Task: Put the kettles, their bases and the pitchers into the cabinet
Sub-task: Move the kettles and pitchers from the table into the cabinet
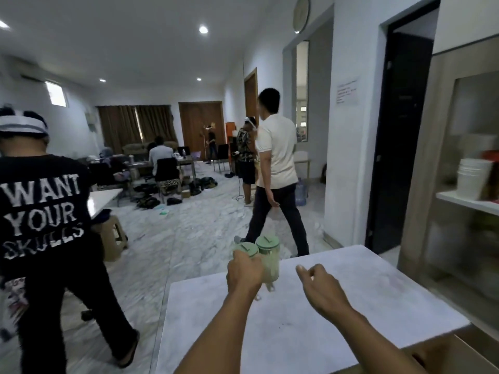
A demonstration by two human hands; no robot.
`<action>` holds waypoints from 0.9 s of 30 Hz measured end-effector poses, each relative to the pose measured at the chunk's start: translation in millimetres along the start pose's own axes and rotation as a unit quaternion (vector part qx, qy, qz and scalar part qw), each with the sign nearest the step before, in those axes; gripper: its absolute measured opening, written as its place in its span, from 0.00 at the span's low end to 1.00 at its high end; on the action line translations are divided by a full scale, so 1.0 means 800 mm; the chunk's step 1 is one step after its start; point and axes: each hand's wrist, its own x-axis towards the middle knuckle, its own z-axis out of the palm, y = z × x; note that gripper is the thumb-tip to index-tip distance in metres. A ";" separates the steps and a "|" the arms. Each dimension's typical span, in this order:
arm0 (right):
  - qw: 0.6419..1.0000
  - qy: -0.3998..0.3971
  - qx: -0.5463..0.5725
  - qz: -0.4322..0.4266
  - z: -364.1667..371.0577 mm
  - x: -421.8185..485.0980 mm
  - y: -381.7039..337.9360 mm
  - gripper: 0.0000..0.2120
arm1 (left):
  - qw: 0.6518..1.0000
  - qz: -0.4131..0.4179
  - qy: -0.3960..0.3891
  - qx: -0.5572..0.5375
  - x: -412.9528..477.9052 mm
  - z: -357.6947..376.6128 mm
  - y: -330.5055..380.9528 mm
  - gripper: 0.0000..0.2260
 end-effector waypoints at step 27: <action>0.957 -0.098 0.193 0.196 0.245 0.413 0.048 0.14 | 0.970 -0.168 -0.069 -0.163 0.338 0.222 -0.140 0.14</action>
